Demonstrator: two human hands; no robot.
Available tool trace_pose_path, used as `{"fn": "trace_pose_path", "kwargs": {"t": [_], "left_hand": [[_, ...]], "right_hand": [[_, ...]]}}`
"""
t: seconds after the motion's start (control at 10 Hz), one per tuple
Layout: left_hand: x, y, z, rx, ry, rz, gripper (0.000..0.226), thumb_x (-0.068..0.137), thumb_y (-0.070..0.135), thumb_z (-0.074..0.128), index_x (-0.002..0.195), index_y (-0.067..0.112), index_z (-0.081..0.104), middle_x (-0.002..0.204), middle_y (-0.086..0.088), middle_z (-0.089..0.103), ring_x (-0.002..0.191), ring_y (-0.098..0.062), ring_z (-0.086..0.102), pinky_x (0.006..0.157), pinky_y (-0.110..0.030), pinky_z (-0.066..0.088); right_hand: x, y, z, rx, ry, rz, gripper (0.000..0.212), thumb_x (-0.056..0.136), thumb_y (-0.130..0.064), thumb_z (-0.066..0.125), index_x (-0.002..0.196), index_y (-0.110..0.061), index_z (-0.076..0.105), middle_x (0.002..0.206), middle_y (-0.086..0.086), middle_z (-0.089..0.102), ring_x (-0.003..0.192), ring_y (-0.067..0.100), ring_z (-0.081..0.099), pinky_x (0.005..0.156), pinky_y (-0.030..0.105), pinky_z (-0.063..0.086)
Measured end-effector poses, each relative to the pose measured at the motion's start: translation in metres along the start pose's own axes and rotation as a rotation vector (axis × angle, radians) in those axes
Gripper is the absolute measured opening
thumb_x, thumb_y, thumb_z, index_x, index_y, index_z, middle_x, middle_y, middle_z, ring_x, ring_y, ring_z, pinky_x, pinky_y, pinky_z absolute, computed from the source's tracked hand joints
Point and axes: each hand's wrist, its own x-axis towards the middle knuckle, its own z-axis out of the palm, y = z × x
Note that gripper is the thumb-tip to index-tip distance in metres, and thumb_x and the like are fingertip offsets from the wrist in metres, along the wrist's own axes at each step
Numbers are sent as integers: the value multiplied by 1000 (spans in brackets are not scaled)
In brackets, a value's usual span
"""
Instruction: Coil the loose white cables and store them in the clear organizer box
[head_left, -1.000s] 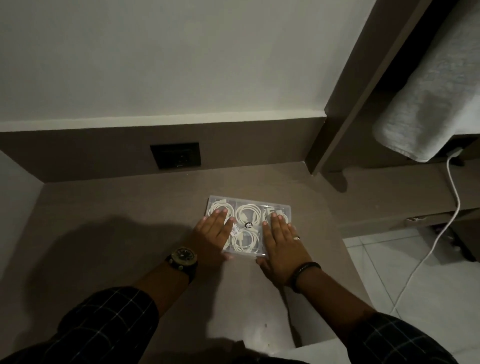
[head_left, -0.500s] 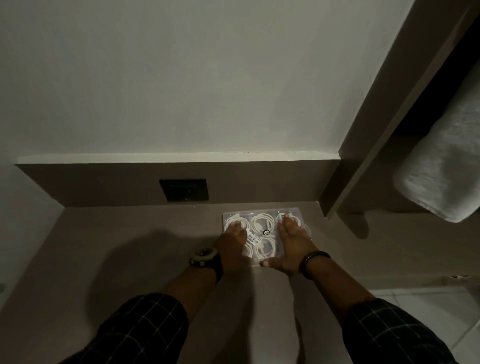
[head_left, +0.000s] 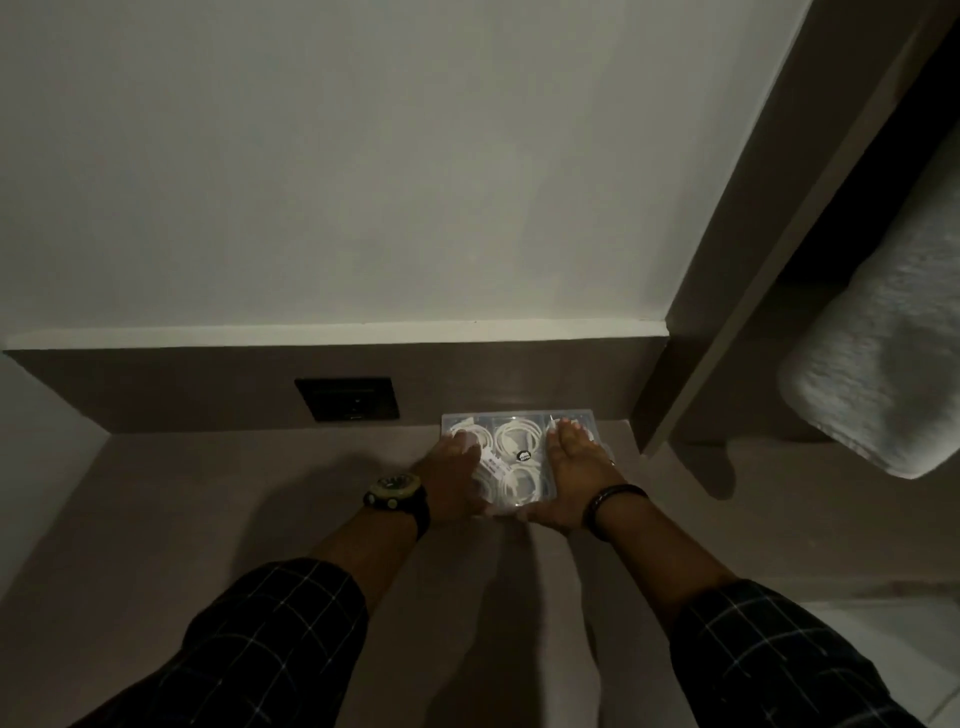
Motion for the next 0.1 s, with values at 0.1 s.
{"fn": "trace_pose_path", "kwargs": {"t": [0.1], "left_hand": [[-20,-11,-18,39,53,-34,96,77,56,64,149,12,17,160,-17,12,147,-33,11,119,-41,17]], "right_hand": [[-11,-18,-40,-17,165,-44,114,70,-66,62,148,-9,0,158,16,-11,145,31,-11,119,43,-2]]}}
